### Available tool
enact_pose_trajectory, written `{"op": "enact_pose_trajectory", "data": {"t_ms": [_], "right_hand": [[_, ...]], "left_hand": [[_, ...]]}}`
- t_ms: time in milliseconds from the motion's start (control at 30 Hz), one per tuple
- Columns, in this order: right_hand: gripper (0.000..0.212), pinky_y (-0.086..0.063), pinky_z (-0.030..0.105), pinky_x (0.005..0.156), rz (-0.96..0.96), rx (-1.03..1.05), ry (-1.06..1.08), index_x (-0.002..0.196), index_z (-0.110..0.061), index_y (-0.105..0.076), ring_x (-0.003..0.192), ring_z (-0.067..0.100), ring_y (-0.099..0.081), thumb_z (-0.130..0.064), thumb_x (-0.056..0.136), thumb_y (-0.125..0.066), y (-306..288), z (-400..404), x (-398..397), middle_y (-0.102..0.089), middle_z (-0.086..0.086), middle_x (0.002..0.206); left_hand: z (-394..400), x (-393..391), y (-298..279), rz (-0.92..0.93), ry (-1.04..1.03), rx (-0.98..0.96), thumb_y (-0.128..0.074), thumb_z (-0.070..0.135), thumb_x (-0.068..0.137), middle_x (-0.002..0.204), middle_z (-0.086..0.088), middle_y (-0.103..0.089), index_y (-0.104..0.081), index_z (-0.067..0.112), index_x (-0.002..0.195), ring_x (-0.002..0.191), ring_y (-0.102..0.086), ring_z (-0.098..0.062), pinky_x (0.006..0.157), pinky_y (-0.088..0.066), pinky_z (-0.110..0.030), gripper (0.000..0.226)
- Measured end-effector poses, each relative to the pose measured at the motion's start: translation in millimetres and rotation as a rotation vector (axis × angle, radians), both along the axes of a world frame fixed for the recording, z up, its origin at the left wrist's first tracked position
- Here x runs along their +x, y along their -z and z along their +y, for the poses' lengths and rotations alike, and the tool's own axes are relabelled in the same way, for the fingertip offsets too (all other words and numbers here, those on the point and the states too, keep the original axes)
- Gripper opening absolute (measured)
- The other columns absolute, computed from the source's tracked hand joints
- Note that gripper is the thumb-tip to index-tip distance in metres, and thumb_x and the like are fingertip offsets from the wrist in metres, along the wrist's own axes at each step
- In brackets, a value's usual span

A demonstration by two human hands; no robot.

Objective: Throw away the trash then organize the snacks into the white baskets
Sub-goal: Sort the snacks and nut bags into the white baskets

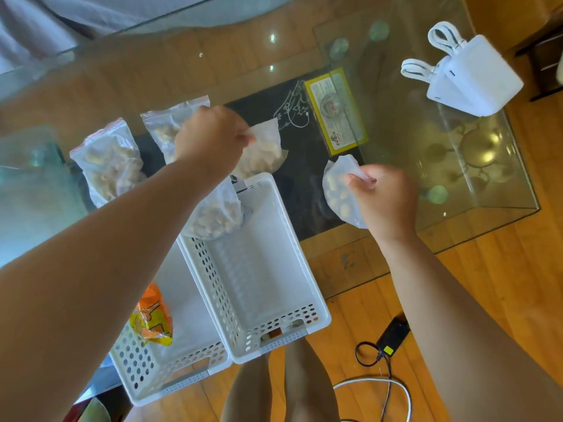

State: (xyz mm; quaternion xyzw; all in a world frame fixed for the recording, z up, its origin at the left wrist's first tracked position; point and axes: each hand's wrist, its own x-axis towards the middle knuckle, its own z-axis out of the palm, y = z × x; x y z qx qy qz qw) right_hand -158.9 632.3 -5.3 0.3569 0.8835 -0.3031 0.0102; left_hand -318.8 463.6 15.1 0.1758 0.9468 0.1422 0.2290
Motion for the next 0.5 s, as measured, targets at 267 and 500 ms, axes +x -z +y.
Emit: {"op": "enact_pose_trajectory", "data": {"t_ms": [267, 500], "right_hand": [[0.017, -0.039, 0.019, 0.061, 0.189, 0.047, -0.07, 0.094, -0.004, -0.073, 0.071, 0.015, -0.058, -0.015, 0.085, -0.062, -48.0, -14.6, 17.6, -0.072, 0.01, 0.084], [0.014, -0.052, 0.029, 0.062, 0.234, 0.072, -0.202, 0.094, -0.004, -0.073, 0.075, 0.023, -0.065, -0.005, 0.085, -0.062, -106.3, -39.0, 36.4, -0.072, 0.01, 0.087]], "left_hand": [[-13.2, 23.4, -73.9, 0.292, 0.091, 0.217, -0.057, 0.028, 0.09, 0.066, -0.011, -0.059, -0.068, 0.002, 0.079, 0.061, -0.05, -0.028, 0.056, -0.035, -0.029, 0.031], [-51.5, 61.5, -145.2, 0.294, 0.195, 0.291, -0.056, 0.023, 0.089, 0.067, -0.012, -0.067, -0.074, 0.013, 0.089, 0.065, -0.06, -0.033, 0.062, -0.049, -0.041, 0.02]]}}
